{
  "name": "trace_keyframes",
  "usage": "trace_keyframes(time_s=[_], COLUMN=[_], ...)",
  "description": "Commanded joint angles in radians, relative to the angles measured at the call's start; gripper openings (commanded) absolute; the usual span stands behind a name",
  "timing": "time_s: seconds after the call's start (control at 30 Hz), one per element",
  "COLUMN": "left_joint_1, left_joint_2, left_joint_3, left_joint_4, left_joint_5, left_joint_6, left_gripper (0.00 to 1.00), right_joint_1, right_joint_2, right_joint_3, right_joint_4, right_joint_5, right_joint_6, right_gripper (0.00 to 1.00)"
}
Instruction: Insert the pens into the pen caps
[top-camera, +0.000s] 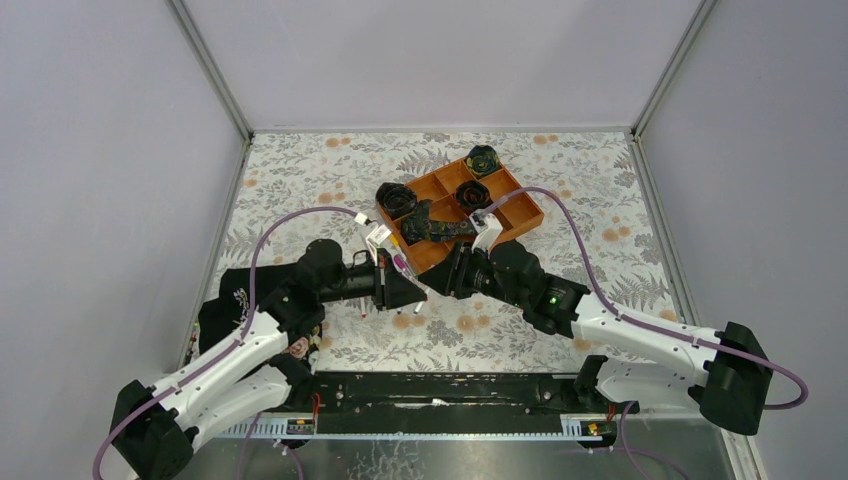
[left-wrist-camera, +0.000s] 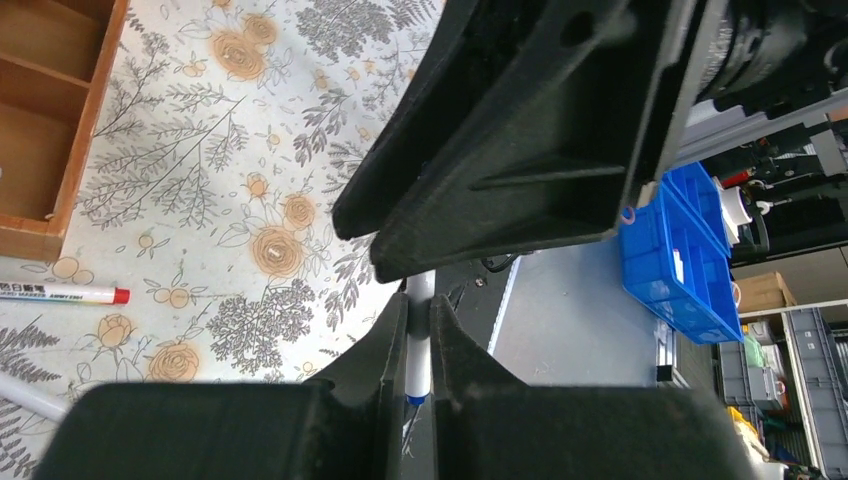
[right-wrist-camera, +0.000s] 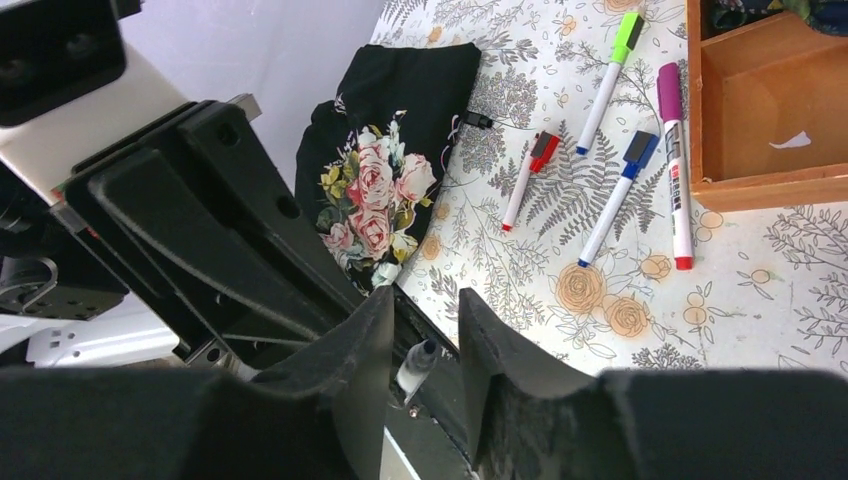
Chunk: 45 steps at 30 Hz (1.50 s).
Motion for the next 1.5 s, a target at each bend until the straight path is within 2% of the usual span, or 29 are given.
trace_keyframes(time_s=[0.0, 0.1, 0.13, 0.3, 0.4, 0.53, 0.6, 0.7, 0.73, 0.77, 0.8, 0.9, 0.97, 1.0, 1.1, 1.23, 1.3, 1.37, 1.47], left_joint_1=[-0.007, -0.007, -0.007, -0.007, -0.008, -0.012, -0.012, -0.013, -0.013, -0.013, -0.013, -0.008, 0.020, 0.047, 0.222, 0.503, 0.609, 0.655, 0.663], left_joint_2=[-0.026, -0.028, -0.025, 0.000, 0.010, 0.017, 0.024, 0.025, 0.021, 0.014, 0.003, -0.036, -0.053, -0.060, -0.073, -0.075, -0.065, -0.052, -0.043], left_joint_3=[-0.011, -0.012, -0.014, -0.026, -0.028, -0.023, -0.020, -0.018, -0.019, -0.019, -0.019, 0.012, 0.045, 0.060, 0.091, 0.125, 0.137, 0.141, 0.158], left_joint_4=[0.110, 0.118, 0.117, 0.112, 0.106, 0.099, 0.095, 0.091, 0.083, 0.070, 0.054, -0.067, -0.161, -0.206, -0.318, -0.378, -0.373, -0.362, -0.371], left_joint_5=[0.038, 0.028, 0.022, 0.009, 0.008, 0.001, 0.003, -0.007, -0.020, -0.042, -0.075, -0.294, -0.413, -0.456, -0.520, -0.432, -0.383, -0.401, -0.474], left_joint_6=[-0.027, -0.033, -0.033, -0.030, -0.026, -0.017, -0.013, -0.013, -0.012, -0.010, -0.009, 0.008, 0.031, 0.039, 0.058, 0.106, 0.125, 0.147, 0.163], left_gripper=[0.00, 0.00, 0.03, 0.23, 0.29, 0.30, 0.26, 0.05, 0.00, 0.00, 0.00, 0.00, 0.00, 0.00, 0.00, 0.00, 0.00, 0.00, 0.00], right_joint_1=[-0.010, -0.010, -0.010, -0.010, -0.010, -0.010, -0.010, -0.009, -0.010, -0.010, -0.009, -0.008, -0.003, 0.002, 0.040, 0.099, 0.112, 0.120, 0.128], right_joint_2=[-0.005, -0.002, -0.001, 0.001, 0.004, 0.019, 0.030, 0.049, 0.055, 0.061, 0.068, 0.097, 0.124, 0.140, 0.213, 0.349, 0.423, 0.498, 0.629], right_joint_3=[0.002, 0.006, 0.007, 0.007, 0.005, 0.002, 0.000, 0.002, 0.004, 0.011, 0.024, 0.069, 0.097, 0.115, 0.196, 0.316, 0.373, 0.428, 0.534], right_joint_4=[0.044, 0.043, 0.044, 0.061, 0.081, 0.109, 0.125, 0.142, 0.144, 0.138, 0.117, 0.022, -0.036, -0.063, -0.167, -0.252, -0.268, -0.278, -0.304], right_joint_5=[0.029, 0.021, 0.017, -0.002, -0.018, -0.038, -0.050, -0.066, -0.070, -0.069, -0.059, -0.006, 0.036, 0.059, 0.156, 0.244, 0.252, 0.253, 0.251], right_joint_6=[0.024, 0.023, 0.024, 0.038, 0.051, 0.066, 0.071, 0.074, 0.069, 0.057, 0.038, -0.023, -0.052, -0.066, -0.105, -0.144, -0.152, -0.155, -0.171], right_gripper=[0.31, 0.07, 0.02, 0.00, 0.00, 0.00, 0.00, 0.00, 0.00, 0.00, 0.04, 0.39, 0.55, 0.57, 0.59, 0.59, 0.58, 0.56, 0.55])
